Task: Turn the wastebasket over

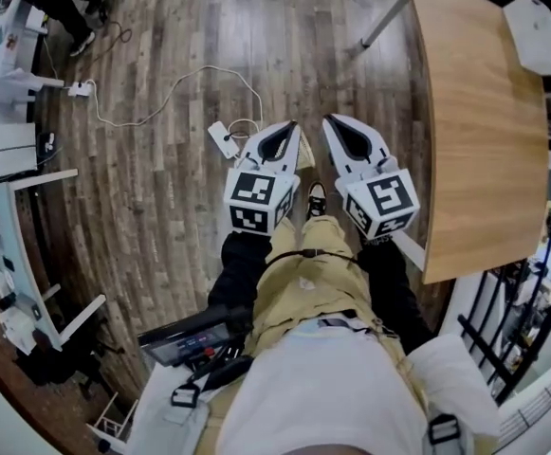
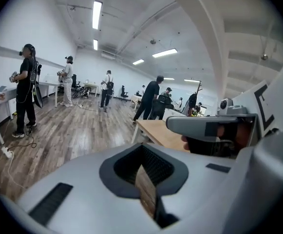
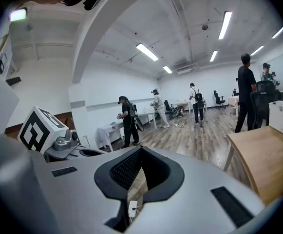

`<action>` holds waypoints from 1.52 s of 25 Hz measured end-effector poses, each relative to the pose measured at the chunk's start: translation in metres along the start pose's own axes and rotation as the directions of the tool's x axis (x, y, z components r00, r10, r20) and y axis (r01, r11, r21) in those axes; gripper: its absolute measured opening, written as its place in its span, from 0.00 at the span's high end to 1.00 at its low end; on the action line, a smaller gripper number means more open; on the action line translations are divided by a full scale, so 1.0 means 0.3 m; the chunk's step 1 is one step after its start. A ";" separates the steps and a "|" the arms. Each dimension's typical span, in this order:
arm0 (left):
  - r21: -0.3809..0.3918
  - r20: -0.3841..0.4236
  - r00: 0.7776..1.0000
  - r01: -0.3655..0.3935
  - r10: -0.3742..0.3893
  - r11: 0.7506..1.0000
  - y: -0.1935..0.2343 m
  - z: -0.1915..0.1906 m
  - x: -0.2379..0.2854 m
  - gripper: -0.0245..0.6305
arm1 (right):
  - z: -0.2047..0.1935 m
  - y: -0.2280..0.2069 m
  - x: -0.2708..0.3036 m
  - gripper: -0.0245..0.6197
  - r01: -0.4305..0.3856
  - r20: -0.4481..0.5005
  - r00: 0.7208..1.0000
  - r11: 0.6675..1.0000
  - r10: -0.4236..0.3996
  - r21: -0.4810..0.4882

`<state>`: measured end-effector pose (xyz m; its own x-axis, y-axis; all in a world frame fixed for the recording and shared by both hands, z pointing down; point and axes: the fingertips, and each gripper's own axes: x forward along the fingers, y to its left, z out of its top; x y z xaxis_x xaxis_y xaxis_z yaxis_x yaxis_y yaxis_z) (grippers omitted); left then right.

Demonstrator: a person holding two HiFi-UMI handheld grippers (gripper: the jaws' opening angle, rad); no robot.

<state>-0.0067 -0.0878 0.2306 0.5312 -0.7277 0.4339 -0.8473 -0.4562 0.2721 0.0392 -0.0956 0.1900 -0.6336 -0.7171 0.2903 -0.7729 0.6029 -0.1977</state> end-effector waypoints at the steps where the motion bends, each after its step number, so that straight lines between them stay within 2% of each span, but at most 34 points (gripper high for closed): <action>1: 0.000 0.019 1.000 -0.003 0.003 1.000 -0.010 0.028 -0.020 0.96 | 0.036 0.008 -0.019 0.93 0.006 0.022 1.000 1.000 -0.006 -0.008; 5: 0.003 0.092 0.996 -0.010 0.010 1.000 -0.055 0.125 -0.093 0.96 | 0.151 0.057 -0.093 0.93 0.007 0.082 0.997 0.999 -0.003 -0.051; 11: 0.042 0.186 0.982 0.033 -0.040 0.999 -0.125 0.268 -0.176 0.96 | 0.288 0.126 -0.165 0.93 0.004 0.157 0.988 0.994 0.012 -0.105; 18: 0.118 0.215 0.975 0.033 -0.058 0.992 -0.152 0.372 -0.209 0.96 | 0.430 0.133 -0.223 0.93 0.040 0.252 0.968 0.988 -0.001 -0.149; 28: 0.199 0.267 0.958 0.047 -0.101 0.979 -0.228 0.482 -0.213 0.96 | 0.540 0.119 -0.291 0.93 0.080 0.340 0.940 0.982 -0.018 -0.170; 38: 0.210 0.304 0.949 0.023 -0.087 0.977 -0.215 0.537 -0.217 0.96 | 0.573 0.098 -0.292 0.93 0.093 0.362 0.932 0.979 -0.022 -0.180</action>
<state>0.0133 -0.0934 0.0464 0.5780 -0.8061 0.1268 -0.8160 -0.5701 0.0953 0.0662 -0.0750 -0.0021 -0.5857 -0.8080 -0.0642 -0.8097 0.5868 0.0015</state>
